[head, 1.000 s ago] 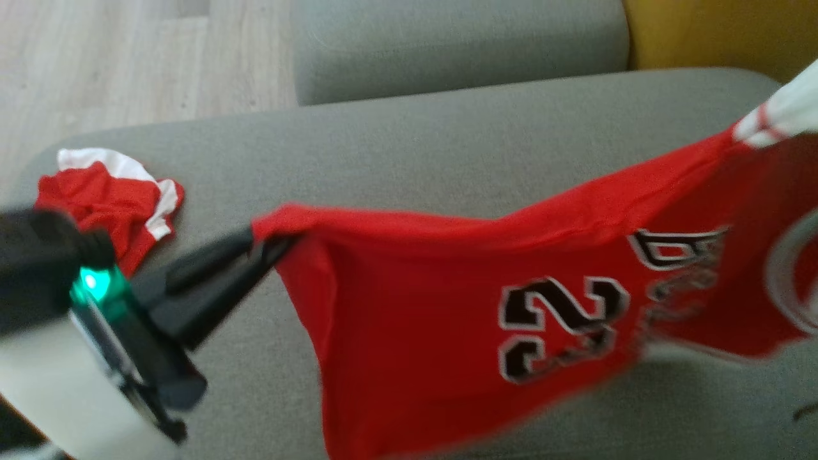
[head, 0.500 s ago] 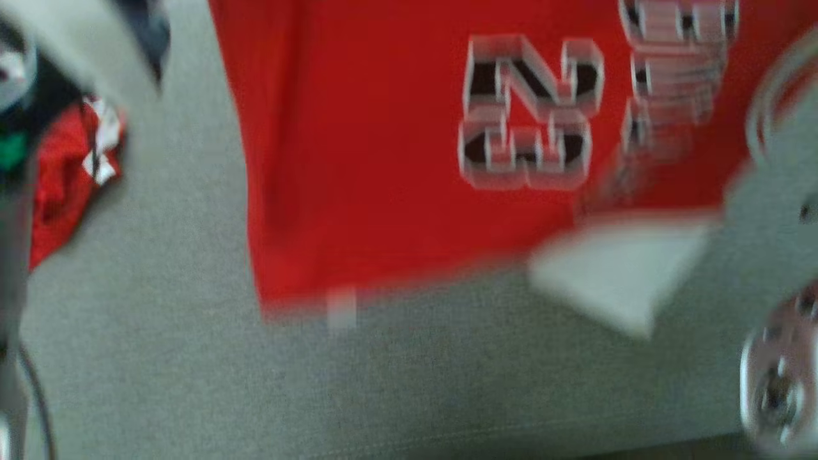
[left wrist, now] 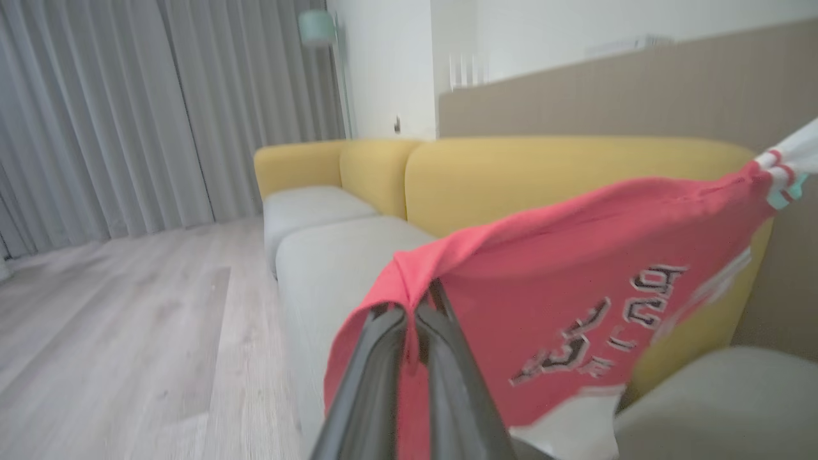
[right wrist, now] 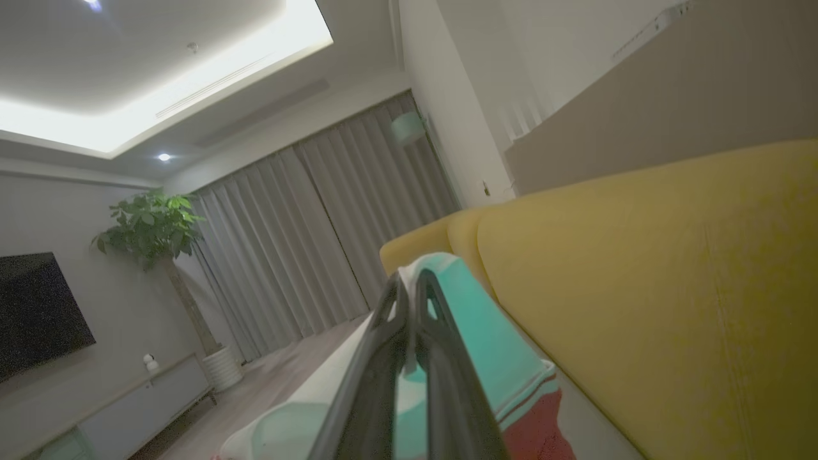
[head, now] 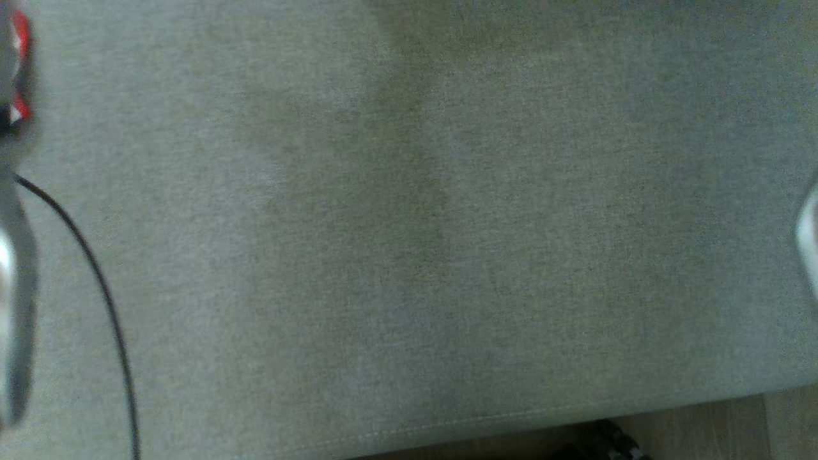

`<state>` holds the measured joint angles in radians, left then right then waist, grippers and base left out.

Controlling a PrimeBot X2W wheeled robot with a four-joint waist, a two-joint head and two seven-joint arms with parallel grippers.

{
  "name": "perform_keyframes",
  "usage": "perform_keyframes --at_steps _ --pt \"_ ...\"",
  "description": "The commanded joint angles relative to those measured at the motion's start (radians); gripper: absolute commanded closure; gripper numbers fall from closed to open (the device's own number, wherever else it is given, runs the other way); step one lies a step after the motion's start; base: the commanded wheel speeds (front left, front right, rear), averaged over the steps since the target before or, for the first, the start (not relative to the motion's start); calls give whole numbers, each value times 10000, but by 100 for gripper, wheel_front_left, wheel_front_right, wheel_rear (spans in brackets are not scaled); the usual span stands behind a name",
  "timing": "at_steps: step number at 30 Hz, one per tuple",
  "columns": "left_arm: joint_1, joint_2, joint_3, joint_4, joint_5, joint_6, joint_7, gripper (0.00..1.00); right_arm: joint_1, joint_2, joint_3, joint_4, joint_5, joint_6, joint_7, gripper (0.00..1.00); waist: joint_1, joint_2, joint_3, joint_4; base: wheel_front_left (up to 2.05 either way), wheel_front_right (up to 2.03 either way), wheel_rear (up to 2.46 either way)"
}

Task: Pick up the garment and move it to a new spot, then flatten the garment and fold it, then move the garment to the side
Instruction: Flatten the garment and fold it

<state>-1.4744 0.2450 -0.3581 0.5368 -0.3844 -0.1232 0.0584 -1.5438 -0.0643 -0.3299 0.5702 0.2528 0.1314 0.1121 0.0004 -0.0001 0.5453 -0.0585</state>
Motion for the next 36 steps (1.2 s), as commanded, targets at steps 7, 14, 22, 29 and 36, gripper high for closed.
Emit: perform_keyframes --at_steps 7,14,22,29,36 --pt "3689 748 -1105 377 -21 -65 -1713 100 5168 140 1695 -1108 1648 -7 -842 100 -4 1 -942 -263 0 0 0" --pt "7705 1422 -1267 -1255 -651 225 -1817 100 9884 97 1858 -3344 2180 -7 -442 100 -4 1 -1964 -280 0 0 0" --pt "12357 2091 -1715 -4657 -856 1663 -1068 100 14813 127 1267 -6288 2150 -7 850 100 -4 1 -3239 73 0 0 0" --pt "14906 2267 -1933 -7272 -1432 2804 5 100 17756 138 1191 -8118 2550 -7 1813 100 -4 1 -3248 379 0 0 0" --pt "14217 2314 -1872 -7872 -2275 2607 1425 100 16304 140 1214 -8009 2243 -7 2316 100 -4 1 -2807 491 0 0 0"
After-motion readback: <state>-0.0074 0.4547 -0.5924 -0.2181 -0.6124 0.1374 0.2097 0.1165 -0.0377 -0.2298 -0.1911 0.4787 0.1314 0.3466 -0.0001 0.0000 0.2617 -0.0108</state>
